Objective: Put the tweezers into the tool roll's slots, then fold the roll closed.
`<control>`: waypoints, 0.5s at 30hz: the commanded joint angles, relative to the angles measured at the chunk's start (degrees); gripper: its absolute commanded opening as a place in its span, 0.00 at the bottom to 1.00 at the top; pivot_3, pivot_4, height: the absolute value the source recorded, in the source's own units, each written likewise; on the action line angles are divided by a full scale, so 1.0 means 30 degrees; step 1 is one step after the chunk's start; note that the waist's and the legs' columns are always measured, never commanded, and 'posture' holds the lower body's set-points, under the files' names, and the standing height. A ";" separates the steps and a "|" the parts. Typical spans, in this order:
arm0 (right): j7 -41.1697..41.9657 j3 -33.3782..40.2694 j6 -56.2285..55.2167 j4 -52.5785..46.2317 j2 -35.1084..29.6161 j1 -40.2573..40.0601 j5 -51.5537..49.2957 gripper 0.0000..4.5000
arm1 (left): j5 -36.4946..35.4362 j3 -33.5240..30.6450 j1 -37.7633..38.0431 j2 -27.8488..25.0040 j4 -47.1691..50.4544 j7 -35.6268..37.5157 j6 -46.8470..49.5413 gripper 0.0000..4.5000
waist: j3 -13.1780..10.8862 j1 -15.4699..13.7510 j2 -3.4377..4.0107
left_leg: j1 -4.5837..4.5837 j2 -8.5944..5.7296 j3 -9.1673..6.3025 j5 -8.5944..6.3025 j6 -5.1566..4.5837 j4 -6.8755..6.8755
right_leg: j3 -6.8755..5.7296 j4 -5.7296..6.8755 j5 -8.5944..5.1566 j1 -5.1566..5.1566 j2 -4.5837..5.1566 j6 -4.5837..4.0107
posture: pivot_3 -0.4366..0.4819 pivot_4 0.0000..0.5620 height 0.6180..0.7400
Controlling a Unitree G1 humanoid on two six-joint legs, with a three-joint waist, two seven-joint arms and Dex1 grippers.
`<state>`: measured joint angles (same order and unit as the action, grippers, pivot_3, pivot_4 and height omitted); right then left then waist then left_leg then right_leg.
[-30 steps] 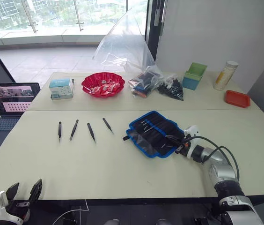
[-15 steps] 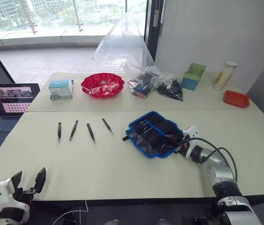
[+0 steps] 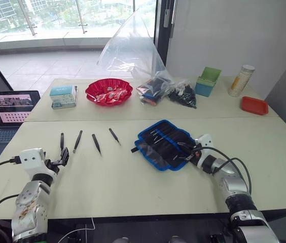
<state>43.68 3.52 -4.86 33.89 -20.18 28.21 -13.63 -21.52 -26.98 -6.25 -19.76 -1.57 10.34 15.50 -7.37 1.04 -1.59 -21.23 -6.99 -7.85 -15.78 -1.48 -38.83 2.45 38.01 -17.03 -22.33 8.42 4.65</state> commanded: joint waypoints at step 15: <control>-0.1050 0.0051 0.0373 -0.0554 0.0323 -0.0058 0.0329 0.00 | 0.1527 0.1273 -0.4535 -0.1739 -0.6973 -0.0052 0.0488 0.74 | 0.0000 0.0011 -0.0001 | -0.0005 -0.0002 -0.0001 0.0010 0.0013 0.0000 | -0.0002 0.0011 0.0001 -0.0012 0.0004 0.0001 | 0.48 0.27 1.00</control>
<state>40.92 3.40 -4.25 33.28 -19.64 28.27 -12.62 -17.03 -23.94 -19.53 -25.18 -21.95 9.84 15.69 -7.38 1.08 -1.60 -21.24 -6.99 -7.85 -15.75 -1.44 -38.84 2.44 38.04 -17.03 -22.35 8.43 4.65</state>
